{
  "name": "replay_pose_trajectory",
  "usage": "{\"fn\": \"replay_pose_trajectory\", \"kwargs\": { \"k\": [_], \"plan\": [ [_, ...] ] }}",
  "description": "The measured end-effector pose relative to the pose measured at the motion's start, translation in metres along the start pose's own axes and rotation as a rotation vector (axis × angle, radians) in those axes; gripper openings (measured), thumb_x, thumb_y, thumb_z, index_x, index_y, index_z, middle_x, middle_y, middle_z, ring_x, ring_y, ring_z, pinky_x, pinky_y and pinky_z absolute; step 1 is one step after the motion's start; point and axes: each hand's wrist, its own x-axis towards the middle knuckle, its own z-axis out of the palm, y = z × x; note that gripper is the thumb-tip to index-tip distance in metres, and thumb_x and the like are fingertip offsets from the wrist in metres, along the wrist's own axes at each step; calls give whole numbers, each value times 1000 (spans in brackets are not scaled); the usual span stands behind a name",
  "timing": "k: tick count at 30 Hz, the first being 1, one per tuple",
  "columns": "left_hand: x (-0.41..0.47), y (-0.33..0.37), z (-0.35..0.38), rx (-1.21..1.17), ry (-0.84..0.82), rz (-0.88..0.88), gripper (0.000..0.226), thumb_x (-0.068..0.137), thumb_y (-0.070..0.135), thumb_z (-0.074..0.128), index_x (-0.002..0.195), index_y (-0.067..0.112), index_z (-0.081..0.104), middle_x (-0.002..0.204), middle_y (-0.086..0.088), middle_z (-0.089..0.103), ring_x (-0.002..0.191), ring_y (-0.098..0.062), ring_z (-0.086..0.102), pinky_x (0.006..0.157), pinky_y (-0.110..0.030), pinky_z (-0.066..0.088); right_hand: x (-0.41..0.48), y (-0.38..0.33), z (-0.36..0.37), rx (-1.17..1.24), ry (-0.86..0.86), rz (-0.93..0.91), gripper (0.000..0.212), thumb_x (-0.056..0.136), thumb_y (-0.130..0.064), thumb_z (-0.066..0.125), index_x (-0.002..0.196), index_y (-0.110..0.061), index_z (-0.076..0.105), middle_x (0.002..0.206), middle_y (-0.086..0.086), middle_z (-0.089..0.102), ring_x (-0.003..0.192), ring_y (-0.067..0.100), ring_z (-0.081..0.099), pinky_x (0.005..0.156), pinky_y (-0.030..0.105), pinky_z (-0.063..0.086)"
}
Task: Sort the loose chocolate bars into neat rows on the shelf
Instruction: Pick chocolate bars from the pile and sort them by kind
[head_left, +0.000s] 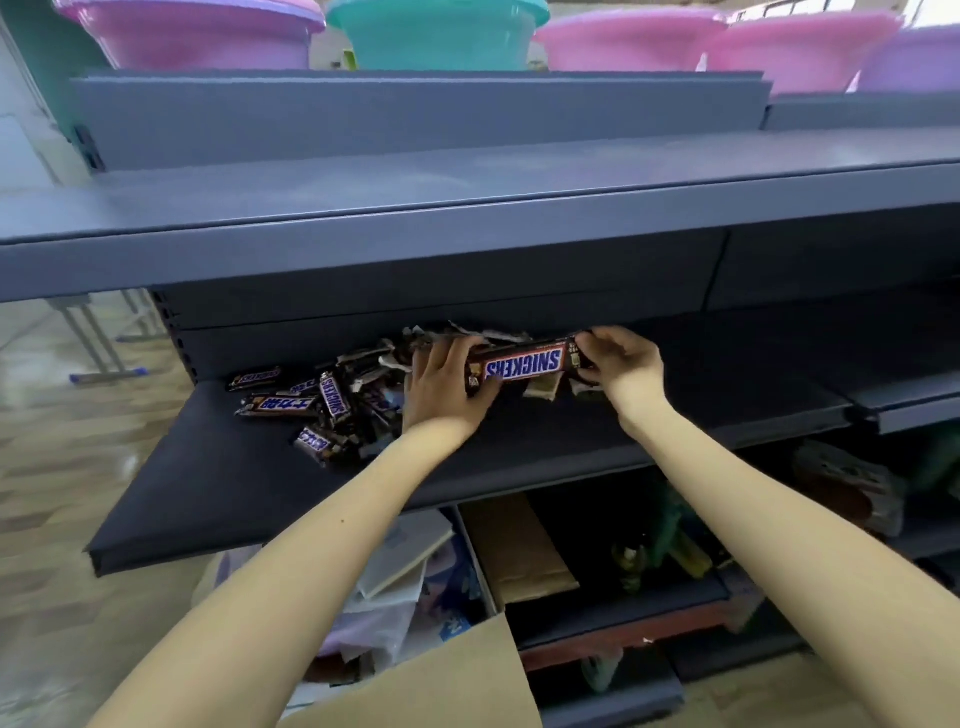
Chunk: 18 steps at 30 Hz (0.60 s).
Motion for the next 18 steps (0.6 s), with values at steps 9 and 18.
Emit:
{"fn": "replay_pose_trajectory", "kwargs": {
  "k": [9,18],
  "plan": [
    [5,159,90,-387,-448,-33,35,89,33,58,121,18,57,111,2,65,103,-14,60,86,-25,45,29,-23,-139,-490,-242,-346,13,86,-12,62,93,-18,71,89,-10,68,91,7,62,85,22,48],
    [26,213,151,-1492,-124,-837,12,84,7,64,83,14,54,81,-3,61,73,-14,59,65,-25,51,55,5,-235,-305,-371,300,34,91,-42,52,115,-18,54,106,0,65,89,15,65,73,29,54]
  ]
}}
